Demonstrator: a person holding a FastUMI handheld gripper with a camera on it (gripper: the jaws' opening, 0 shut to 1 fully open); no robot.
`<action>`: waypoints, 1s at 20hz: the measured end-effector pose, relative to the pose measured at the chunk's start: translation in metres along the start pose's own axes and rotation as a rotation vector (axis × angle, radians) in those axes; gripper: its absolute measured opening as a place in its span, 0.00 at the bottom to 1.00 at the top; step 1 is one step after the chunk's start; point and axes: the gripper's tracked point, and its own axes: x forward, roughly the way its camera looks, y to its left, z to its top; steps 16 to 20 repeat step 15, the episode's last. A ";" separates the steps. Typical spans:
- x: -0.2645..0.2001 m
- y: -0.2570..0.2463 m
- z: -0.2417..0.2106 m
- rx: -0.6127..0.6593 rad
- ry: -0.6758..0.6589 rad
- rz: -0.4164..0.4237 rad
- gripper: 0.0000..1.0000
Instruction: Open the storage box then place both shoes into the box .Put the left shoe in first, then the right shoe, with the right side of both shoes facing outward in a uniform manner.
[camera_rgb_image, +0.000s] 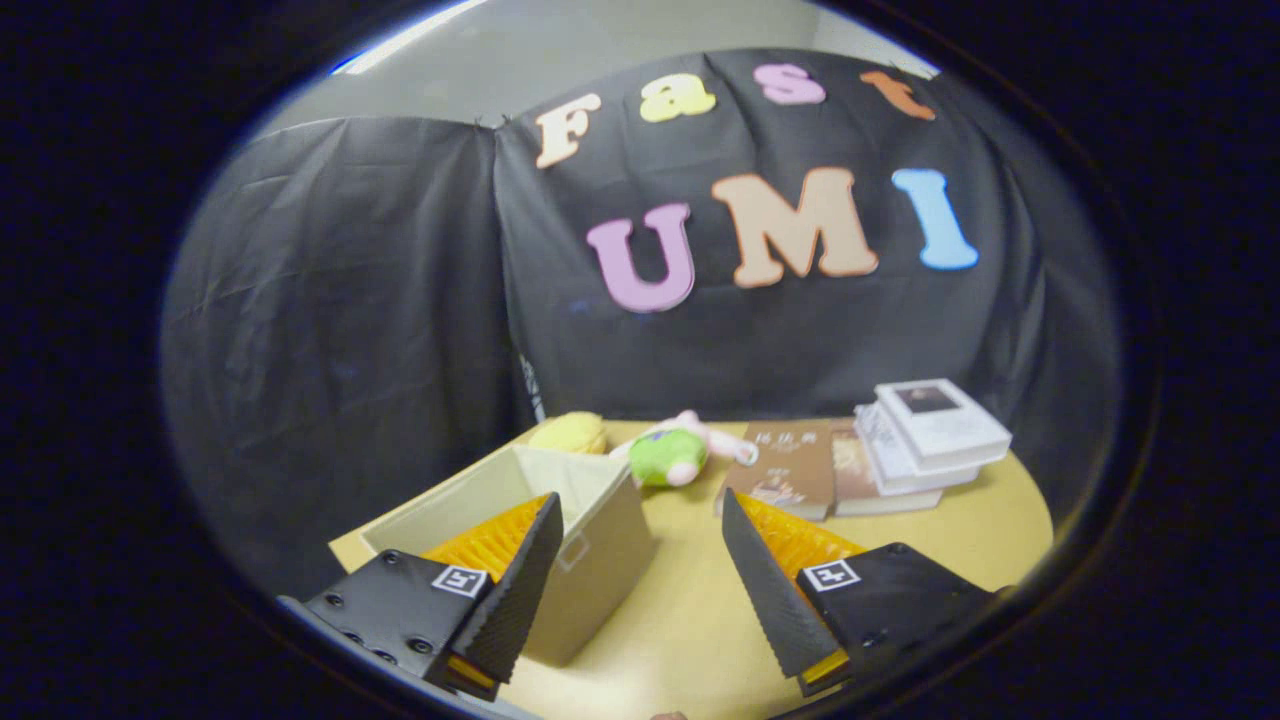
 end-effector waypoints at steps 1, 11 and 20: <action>-0.002 -0.011 0.009 -0.035 -0.085 -0.016 0.98; -0.038 -0.056 0.014 -0.012 -0.356 -0.028 0.98; -0.044 -0.073 0.010 -0.100 -0.384 -0.119 0.98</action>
